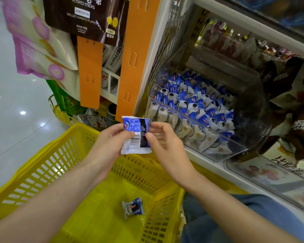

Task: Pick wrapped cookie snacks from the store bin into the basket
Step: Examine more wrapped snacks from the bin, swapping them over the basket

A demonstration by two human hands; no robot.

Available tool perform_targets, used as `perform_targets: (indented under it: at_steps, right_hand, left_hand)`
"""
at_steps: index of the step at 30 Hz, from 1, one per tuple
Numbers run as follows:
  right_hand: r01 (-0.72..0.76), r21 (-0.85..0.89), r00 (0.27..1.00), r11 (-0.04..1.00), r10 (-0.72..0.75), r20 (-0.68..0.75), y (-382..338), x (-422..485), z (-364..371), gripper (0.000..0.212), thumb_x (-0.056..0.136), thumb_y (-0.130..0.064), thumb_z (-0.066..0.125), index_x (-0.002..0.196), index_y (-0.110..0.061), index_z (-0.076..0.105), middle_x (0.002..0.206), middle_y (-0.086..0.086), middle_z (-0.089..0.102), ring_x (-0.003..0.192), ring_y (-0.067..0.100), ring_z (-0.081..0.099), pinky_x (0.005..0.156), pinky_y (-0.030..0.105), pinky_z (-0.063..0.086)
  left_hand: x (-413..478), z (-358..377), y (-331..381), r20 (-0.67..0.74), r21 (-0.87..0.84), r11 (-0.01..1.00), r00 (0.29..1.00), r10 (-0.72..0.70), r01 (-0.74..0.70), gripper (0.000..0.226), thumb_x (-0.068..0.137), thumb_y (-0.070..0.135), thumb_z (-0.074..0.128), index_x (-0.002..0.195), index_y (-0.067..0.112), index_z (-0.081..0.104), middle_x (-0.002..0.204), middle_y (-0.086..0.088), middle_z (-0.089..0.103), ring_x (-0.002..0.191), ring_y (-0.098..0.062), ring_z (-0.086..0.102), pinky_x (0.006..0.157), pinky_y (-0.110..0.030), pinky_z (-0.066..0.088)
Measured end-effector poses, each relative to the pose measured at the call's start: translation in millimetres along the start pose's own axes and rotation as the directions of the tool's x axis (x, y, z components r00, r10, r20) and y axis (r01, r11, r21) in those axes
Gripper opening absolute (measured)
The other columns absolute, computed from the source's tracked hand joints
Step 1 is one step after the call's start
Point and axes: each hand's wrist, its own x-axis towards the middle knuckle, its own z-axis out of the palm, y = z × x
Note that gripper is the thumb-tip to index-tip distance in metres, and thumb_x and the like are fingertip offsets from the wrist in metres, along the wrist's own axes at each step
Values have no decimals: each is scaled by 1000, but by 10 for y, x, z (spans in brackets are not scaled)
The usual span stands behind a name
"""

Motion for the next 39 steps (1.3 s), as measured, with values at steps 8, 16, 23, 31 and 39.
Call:
perform_targets:
  at_steps: [8, 16, 23, 31, 39]
  right_hand:
    - [-304, 347, 952, 887, 266, 152, -23, 19, -18, 19, 90, -18, 58, 108, -12, 55, 109, 9, 65, 86, 16, 67, 68, 23, 54]
    - [-231, 383, 972, 894, 193, 136, 6, 2, 17, 4, 95, -15, 47, 94, -11, 46, 107, 17, 62, 80, 15, 63, 61, 22, 55]
    - [-105, 264, 993, 959, 86, 84, 17, -8, 3, 7, 93, -19, 52, 95, -13, 49, 100, 9, 63, 87, 21, 65, 67, 30, 56]
    - [-51, 222, 996, 974, 35, 76, -3, -9, -34, 15, 91, -21, 55, 99, -8, 52, 98, 8, 64, 86, 21, 64, 69, 27, 54]
    - [-41, 209, 997, 977, 25, 79, -7, 7, -26, 17, 90, -23, 57, 101, -11, 52, 101, 5, 64, 90, 19, 64, 71, 30, 56]
  left_hand:
    - [22, -2, -138, -3, 340, 898, 954, 299, -281, 33, 84, 7, 63, 92, 34, 46, 95, 8, 61, 80, -1, 61, 69, -20, 48]
    - [-39, 16, -184, 149, 339, 880, 942, 299, -333, 33, 79, 20, 71, 100, 34, 49, 103, 14, 62, 87, 8, 61, 69, -8, 47]
    - [-86, 9, -160, 181, 384, 851, 933, 312, -359, 30, 85, 21, 62, 114, 22, 52, 111, 10, 64, 100, 1, 60, 72, -12, 50]
    - [-79, 12, -130, 172, 342, 900, 960, 222, -269, 17, 97, 21, 43, 104, 25, 58, 95, 4, 68, 86, -8, 65, 79, -33, 53]
    - [-63, 14, -129, 90, 295, 931, 976, 196, -214, 27, 98, 16, 42, 81, 25, 61, 72, 5, 67, 76, -17, 62, 71, -43, 52]
